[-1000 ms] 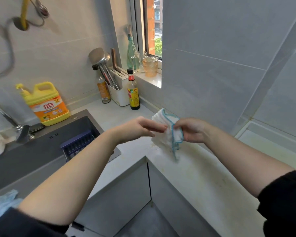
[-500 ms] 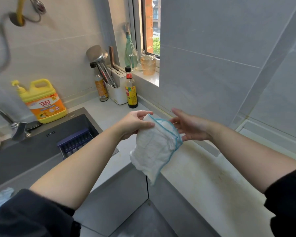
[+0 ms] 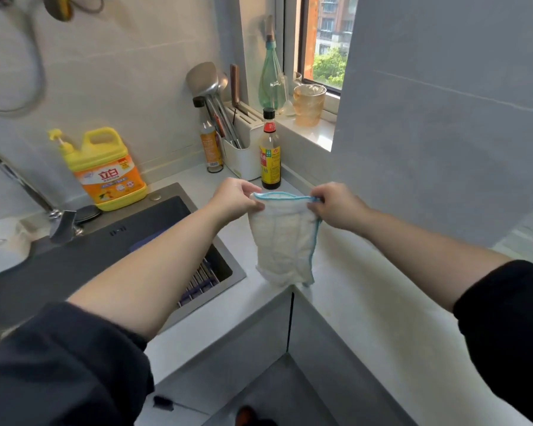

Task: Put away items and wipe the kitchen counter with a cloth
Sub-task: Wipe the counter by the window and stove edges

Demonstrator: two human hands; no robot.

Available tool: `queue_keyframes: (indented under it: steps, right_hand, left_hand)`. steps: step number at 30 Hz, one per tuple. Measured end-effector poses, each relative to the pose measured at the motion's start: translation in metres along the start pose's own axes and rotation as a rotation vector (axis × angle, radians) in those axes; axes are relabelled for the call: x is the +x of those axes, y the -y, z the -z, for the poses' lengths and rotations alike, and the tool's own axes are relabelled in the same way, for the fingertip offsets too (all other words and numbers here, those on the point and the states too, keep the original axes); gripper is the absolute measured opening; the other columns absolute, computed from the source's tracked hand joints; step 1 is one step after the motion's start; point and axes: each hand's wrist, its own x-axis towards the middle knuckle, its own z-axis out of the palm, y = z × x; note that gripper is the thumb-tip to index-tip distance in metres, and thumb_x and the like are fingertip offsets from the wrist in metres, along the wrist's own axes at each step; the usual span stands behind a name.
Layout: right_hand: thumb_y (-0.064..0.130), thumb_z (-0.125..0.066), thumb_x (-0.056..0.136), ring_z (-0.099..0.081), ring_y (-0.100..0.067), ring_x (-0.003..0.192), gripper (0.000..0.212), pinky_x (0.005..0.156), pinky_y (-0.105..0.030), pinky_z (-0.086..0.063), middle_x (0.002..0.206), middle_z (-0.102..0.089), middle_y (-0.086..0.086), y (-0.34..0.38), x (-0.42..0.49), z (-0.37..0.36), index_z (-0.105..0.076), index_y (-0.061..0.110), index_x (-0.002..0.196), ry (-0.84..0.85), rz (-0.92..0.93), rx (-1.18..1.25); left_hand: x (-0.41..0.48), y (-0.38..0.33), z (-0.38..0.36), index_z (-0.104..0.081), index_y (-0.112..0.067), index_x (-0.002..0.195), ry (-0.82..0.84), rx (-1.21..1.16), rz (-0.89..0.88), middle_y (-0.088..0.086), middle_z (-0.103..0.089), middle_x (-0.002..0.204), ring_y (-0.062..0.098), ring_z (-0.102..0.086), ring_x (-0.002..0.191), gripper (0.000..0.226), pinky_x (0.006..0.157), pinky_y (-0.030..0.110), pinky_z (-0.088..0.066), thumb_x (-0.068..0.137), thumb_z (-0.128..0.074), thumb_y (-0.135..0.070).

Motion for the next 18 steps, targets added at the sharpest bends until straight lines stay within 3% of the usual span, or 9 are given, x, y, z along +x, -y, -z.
queue_keyframes:
  steps: [4, 7, 9, 11, 13, 14, 16, 18]
  right_hand:
    - [0.016, -0.063, 0.085, -0.057, -0.027, 0.093, 0.015, 0.074, -0.028, -0.041, 0.093, -0.065, -0.010, 0.017, 0.043, 0.008, -0.073, 0.012, 0.096, -0.154, -0.003, 0.069]
    - [0.015, -0.065, 0.085, -0.057, -0.023, 0.089, 0.015, 0.076, -0.028, -0.044, 0.093, -0.067, -0.009, 0.022, 0.051, 0.010, -0.074, 0.013, 0.096, -0.163, 0.027, 0.089]
    - [0.014, -0.065, 0.085, -0.056, -0.021, 0.081, 0.010, 0.070, -0.027, -0.044, 0.087, -0.065, -0.008, 0.018, 0.050, -0.001, -0.073, 0.013, 0.091, -0.058, 0.032, 0.097]
    - [0.014, -0.063, 0.085, -0.053, -0.020, 0.074, 0.007, 0.064, -0.027, -0.042, 0.077, -0.061, -0.004, 0.012, 0.055, -0.019, -0.069, 0.016, 0.081, 0.142, -0.006, 0.060]
    - [0.014, -0.061, 0.086, -0.053, -0.021, 0.074, 0.008, 0.061, -0.027, -0.040, 0.071, -0.056, -0.001, 0.004, 0.065, -0.040, -0.066, 0.016, 0.081, 0.269, -0.074, 0.021]
    - [0.015, -0.059, 0.088, -0.056, -0.023, 0.081, 0.009, 0.064, -0.027, -0.041, 0.076, -0.058, -0.002, 0.000, 0.070, -0.049, -0.068, 0.014, 0.090, 0.260, -0.115, 0.010]
    - [0.018, -0.052, 0.093, -0.054, -0.028, 0.108, 0.028, 0.082, -0.030, -0.043, 0.110, -0.063, -0.008, -0.008, 0.080, -0.072, -0.061, 0.012, 0.119, 0.122, -0.161, -0.105]
    - [0.023, -0.045, 0.097, -0.039, -0.030, 0.130, 0.043, 0.102, -0.035, -0.034, 0.143, -0.045, -0.011, -0.012, 0.080, -0.098, -0.044, 0.012, 0.138, 0.056, -0.050, -0.286]
  left_hand:
    - [0.033, 0.003, 0.030, -0.070, -0.017, 0.086, -0.121, 0.000, -0.151, -0.003, -0.066, 0.082, 0.014, -0.060, 0.083, 0.012, 0.075, 0.030, -0.052, 0.076, -0.077, -0.013]
    - [0.046, 0.009, 0.044, -0.067, -0.016, 0.084, -0.037, -0.047, -0.209, 0.002, -0.067, 0.086, 0.017, -0.063, 0.085, 0.011, 0.079, 0.032, -0.055, 0.078, -0.075, -0.010]
    - [0.052, 0.023, 0.045, -0.065, -0.014, 0.089, 0.126, -0.072, -0.160, 0.008, -0.068, 0.092, 0.023, -0.066, 0.091, 0.012, 0.082, 0.035, -0.057, 0.081, -0.072, -0.009]
    - [0.060, 0.042, 0.040, -0.060, -0.014, 0.104, 0.311, -0.103, -0.034, 0.009, -0.066, 0.096, 0.023, -0.067, 0.089, 0.022, 0.075, 0.032, -0.059, 0.084, -0.068, -0.009]
    - [0.071, 0.062, 0.026, -0.053, -0.015, 0.122, 0.376, -0.114, 0.071, 0.006, -0.064, 0.094, 0.018, -0.066, 0.084, 0.037, 0.072, 0.030, -0.059, 0.087, -0.066, -0.011]
    - [0.078, 0.073, 0.016, -0.048, -0.016, 0.130, 0.310, -0.092, 0.089, 0.005, -0.064, 0.095, 0.020, -0.065, 0.086, 0.046, 0.076, 0.033, -0.058, 0.088, -0.065, -0.015]
    - [0.096, 0.102, 0.000, -0.036, -0.019, 0.142, 0.098, 0.062, 0.101, 0.007, -0.061, 0.115, 0.025, -0.060, 0.105, 0.056, 0.091, 0.038, -0.050, 0.092, -0.060, -0.023]
    - [0.110, 0.134, -0.015, -0.029, -0.014, 0.146, 0.016, 0.242, 0.082, 0.011, -0.047, 0.140, 0.029, -0.044, 0.126, 0.056, 0.106, 0.039, -0.036, 0.096, -0.050, -0.022]
